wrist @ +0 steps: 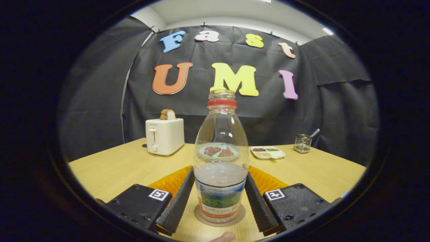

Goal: Take the bottle from table, then pour the juice into the cup, finally place the bottle on the coaster

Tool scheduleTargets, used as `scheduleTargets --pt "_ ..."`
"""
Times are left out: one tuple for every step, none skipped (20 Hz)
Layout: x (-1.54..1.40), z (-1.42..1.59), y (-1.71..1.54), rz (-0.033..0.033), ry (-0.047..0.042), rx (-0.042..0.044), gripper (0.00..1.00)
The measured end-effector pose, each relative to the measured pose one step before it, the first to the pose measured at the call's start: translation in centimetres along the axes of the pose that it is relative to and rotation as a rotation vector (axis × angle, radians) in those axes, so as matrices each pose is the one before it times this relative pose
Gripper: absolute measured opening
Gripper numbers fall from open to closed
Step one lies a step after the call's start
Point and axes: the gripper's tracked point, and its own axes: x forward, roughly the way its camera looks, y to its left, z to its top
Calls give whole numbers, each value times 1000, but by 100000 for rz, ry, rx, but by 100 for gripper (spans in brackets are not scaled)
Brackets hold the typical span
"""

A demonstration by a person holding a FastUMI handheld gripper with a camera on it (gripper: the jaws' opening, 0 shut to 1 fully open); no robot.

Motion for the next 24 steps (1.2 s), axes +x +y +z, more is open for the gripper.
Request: scheduleTargets --pt "-43 -99 -99 192 617 -264 92" --pt "-278 50 -66 375 654 -35 95" --pt "-349 99 117 1205 566 -339 98" --pt "-552 454 -147 -118 -401 -634 100" --pt "-655 684 -301 -100 -872 -127 100" --pt "-741 665 -262 -524 -747 347 100" --pt "-765 815 -160 116 -1164 836 100" --pt "-814 784 -239 -373 -954 921 100" --pt "-909 850 -402 -960 -1115 619 100" --pt "-948 799 -314 -389 -482 537 100" --pt "-1005 731 -208 -240 -709 886 100" --pt "-1219 1004 -208 359 -1232 1592 100" --pt "-1192 803 -219 375 -530 1480 100" --pt "-1316 820 -343 84 -585 1049 100" --pt "-1304 558 -266 869 26 405 100" --pt "-1406 572 -271 489 330 433 100" --pt "-1560 513 -395 491 -305 683 100" --pt "-1557 633 -482 -265 -688 1439 100" --pt "-1344 432 -261 277 121 981 100" --pt "-1372 614 -201 -202 -436 -211 100" --pt "-1296 872 -136 -315 -922 -1458 100" --pt "-1154 673 -403 -1561 -1255 -1735 100" --pt "-944 515 -357 -1239 -991 -1314 100" --pt "-831 470 148 73 -464 -549 100"
